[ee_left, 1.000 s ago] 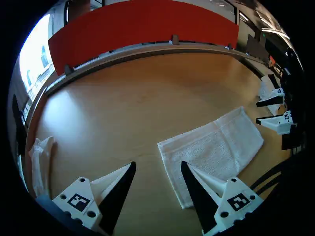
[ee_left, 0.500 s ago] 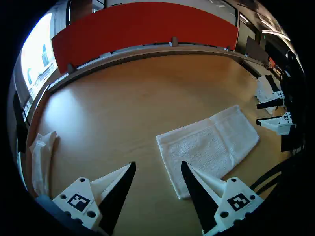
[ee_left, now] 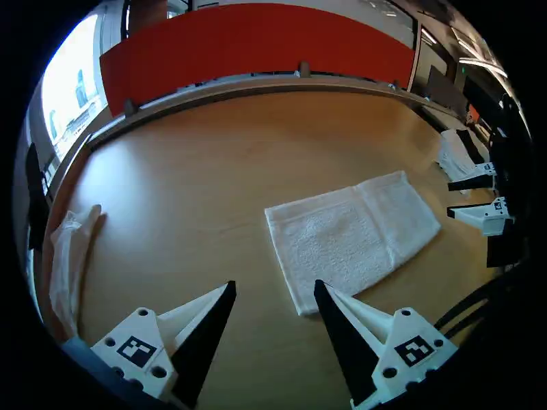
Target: Fold towel
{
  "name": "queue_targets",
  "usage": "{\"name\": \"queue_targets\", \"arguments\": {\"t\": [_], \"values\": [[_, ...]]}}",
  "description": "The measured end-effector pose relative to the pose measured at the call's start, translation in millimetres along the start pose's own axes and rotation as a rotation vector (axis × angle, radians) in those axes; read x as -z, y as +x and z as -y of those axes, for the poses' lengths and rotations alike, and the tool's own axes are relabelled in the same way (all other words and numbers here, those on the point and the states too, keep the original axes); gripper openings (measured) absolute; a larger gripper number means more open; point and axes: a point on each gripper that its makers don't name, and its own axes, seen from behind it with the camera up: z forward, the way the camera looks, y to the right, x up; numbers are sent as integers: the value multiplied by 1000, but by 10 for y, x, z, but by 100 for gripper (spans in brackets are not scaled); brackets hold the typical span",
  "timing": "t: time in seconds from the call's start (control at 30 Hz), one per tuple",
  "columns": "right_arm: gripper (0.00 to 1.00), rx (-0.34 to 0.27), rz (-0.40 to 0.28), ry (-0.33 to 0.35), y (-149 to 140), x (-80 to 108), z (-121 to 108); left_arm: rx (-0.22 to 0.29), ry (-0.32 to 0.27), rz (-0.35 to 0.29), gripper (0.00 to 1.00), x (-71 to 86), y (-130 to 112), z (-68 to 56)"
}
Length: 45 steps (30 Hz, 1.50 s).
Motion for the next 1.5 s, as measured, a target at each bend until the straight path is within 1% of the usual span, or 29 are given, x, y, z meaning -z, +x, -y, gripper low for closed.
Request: {"name": "queue_targets", "arguments": {"t": [0.1,0.3,0.47,0.6,0.87,1.17,1.5], "values": [[91,-4,0,-1,-46,43,16,10,-1,5,84,18,-62,-20],[91,-8,3,5,-90,62,42,16,8,3,85,45,-98,-9],[91,6,2,15,-93,67,64,18,18,-1,84,86,-116,19],[91,20,3,23,-95,61,70,35,30,-7,84,140,-145,54],[91,47,7,50,-92,29,105,84,61,-15,85,317,-295,158],[91,93,16,89,-86,-37,182,149,94,-18,84,529,-512,230],[91,133,31,116,-100,-118,216,185,117,-21,84,704,-644,284]]}}
